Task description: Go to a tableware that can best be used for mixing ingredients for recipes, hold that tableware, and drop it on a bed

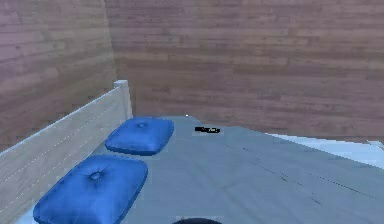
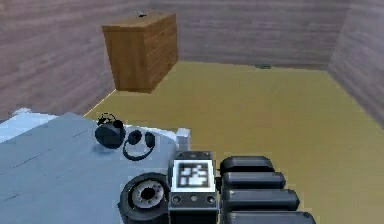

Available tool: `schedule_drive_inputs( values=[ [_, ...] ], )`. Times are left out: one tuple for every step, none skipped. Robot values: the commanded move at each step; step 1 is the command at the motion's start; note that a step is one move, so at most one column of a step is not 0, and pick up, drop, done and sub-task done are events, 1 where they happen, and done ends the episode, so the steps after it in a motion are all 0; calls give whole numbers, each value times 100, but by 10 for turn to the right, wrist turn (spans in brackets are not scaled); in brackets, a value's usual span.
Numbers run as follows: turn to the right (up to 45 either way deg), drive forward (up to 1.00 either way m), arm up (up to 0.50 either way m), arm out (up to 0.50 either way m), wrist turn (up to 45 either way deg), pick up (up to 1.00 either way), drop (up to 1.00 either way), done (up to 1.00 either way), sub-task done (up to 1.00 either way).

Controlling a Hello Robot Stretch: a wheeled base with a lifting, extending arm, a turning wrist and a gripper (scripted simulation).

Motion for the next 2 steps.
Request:
schedule_drive_inputs(
  values=[
    [-30,0,0,0,0,0,0,0,0],
    [450,0,0,0,0,0,0,0,0]
  ],
)
